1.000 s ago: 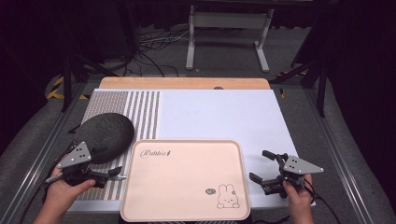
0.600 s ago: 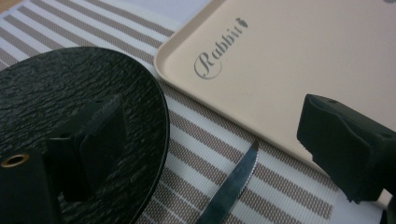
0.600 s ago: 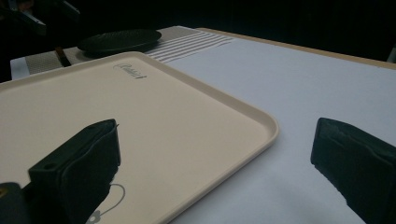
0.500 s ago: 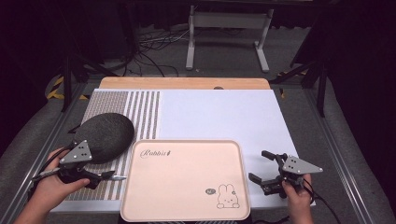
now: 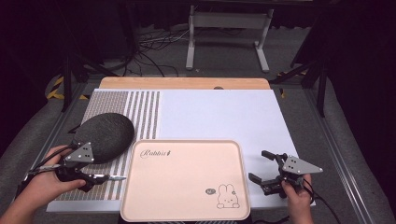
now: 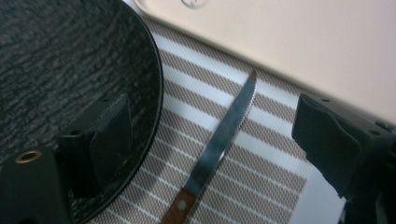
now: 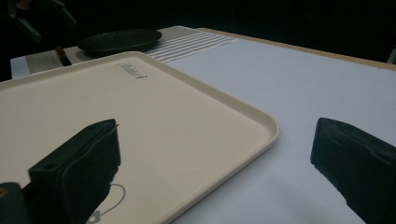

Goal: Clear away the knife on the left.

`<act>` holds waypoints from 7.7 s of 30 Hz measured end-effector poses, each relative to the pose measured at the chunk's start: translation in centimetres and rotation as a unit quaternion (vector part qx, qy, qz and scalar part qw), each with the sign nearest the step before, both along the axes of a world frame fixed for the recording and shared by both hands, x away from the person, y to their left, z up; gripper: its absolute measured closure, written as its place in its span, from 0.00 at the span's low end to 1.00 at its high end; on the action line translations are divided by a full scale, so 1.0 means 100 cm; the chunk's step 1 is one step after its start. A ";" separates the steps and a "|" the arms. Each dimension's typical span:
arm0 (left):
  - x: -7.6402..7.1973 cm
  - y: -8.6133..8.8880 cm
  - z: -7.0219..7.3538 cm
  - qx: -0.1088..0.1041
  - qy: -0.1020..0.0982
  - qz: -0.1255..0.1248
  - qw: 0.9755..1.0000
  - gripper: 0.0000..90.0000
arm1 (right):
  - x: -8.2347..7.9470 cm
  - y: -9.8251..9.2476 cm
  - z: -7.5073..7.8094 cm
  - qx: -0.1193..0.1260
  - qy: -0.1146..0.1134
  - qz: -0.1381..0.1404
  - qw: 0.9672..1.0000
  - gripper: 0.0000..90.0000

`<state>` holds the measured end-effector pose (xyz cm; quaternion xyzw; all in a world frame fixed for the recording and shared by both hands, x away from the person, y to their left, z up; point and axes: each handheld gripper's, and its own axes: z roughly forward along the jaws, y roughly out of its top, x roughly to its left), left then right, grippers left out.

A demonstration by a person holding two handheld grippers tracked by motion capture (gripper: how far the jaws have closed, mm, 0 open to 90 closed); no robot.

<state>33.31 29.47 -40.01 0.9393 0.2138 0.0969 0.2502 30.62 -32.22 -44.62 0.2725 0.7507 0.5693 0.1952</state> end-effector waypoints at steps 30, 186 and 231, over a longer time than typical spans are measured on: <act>0.015 -0.007 -0.008 0.157 0.078 -0.081 0.981 0.28 | 0.000 0.001 0.000 0.000 -0.001 0.005 1.000 0.02; 0.017 -0.146 0.014 0.040 0.257 0.045 0.965 0.86 | -0.002 -0.003 0.001 0.010 -0.007 0.010 1.000 0.02; 0.024 -0.170 -0.020 0.076 0.265 0.077 0.958 0.86 | -0.002 -0.004 0.001 0.011 -0.008 0.013 1.000 0.02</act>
